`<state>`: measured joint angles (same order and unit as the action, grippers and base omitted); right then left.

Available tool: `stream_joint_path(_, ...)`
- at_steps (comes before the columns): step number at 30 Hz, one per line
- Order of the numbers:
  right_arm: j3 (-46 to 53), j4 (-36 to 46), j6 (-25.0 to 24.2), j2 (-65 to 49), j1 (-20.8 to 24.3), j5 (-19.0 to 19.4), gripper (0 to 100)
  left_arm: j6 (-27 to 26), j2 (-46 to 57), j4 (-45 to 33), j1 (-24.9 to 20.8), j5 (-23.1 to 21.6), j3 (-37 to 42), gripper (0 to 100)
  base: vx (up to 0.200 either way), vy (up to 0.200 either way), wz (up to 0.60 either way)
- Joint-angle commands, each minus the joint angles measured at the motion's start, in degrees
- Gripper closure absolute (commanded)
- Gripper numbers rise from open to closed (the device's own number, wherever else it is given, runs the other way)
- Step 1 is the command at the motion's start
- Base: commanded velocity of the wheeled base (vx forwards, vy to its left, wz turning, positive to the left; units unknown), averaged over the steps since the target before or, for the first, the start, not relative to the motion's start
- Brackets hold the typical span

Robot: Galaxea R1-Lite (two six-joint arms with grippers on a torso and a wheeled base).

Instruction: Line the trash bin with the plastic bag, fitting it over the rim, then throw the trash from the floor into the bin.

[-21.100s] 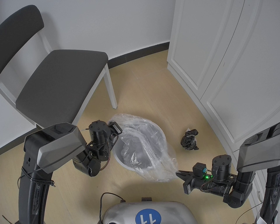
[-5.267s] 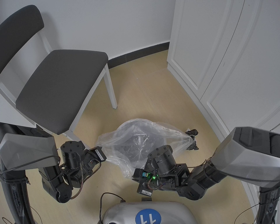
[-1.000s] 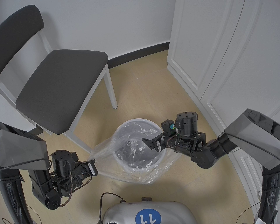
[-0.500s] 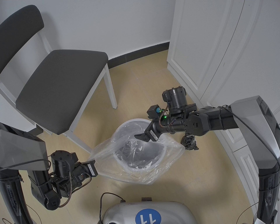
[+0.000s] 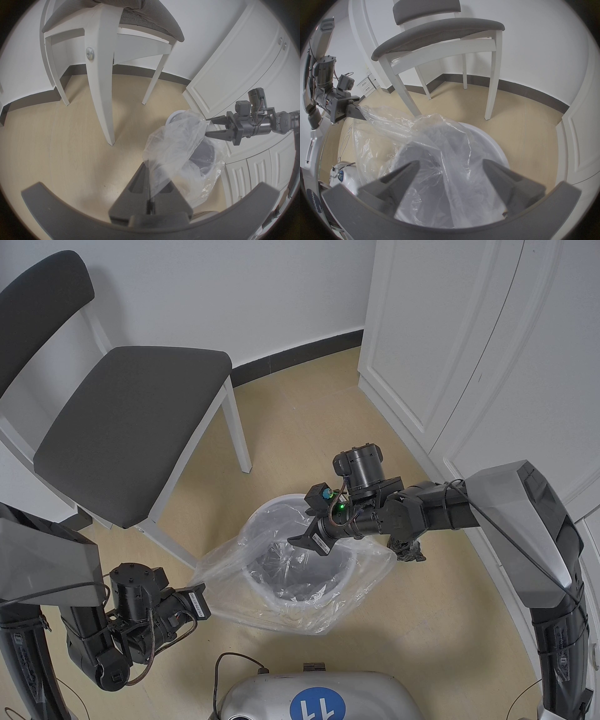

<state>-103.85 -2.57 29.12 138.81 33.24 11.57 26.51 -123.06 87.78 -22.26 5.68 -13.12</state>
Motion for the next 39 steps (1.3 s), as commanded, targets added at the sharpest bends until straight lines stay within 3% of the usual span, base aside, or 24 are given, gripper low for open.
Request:
stream_joint_path(1, -1.2, -0.2, -0.1, 1.7, -0.2, -0.1, 100, 0.0, -0.3, 0.0, 0.0, 0.0, -0.2, 100, 0.000, 0.000, 0.00)
stream_joint_path(9, -6.8, -1.0, -0.6, 1.1, -1.3, -2.6, 100, 0.6, -0.4, 0.0, 0.3, 0.3, -1.7, 100, 0.000, 0.000, 0.00)
stream_joint_path(10, -7.7, -4.0, -0.8, 1.3, -1.4, -5.2, 100, 0.7, -0.8, -0.1, 0.4, 0.5, -2.6, 100, 0.000, 0.000, 0.00)
stream_joint_path(13, -7.2, -9.6, -1.6, 1.8, -1.4, -7.2, 100, 0.9, -1.6, 0.0, 0.4, 0.6, -4.4, 100, 0.000, 0.000, 0.00)
stream_joint_path(25, -2.1, -23.6, -3.5, 6.7, -1.3, -9.0, 100, 3.5, -7.0, -0.1, 0.0, 5.5, -13.3, 100, 0.000, 0.000, 0.00)
stream_joint_path(34, -2.0, -27.9, -3.5, 7.4, -1.9, -10.0, 100, 4.2, -8.3, -0.1, 0.3, 8.6, -16.9, 100, 0.000, 0.000, 0.00)
stream_joint_path(35, -2.0, -28.0, -3.5, 7.4, -2.0, -10.2, 0, 4.4, -8.3, -0.1, 0.3, 8.6, -16.9, 100, 0.000, 0.000, 0.00)
stream_joint_path(39, -1.2, -29.0, -3.8, 6.3, -2.5, -10.6, 0, 4.9, -8.2, -0.1, 0.3, 9.3, -16.8, 100, 0.000, 0.000, 0.00)
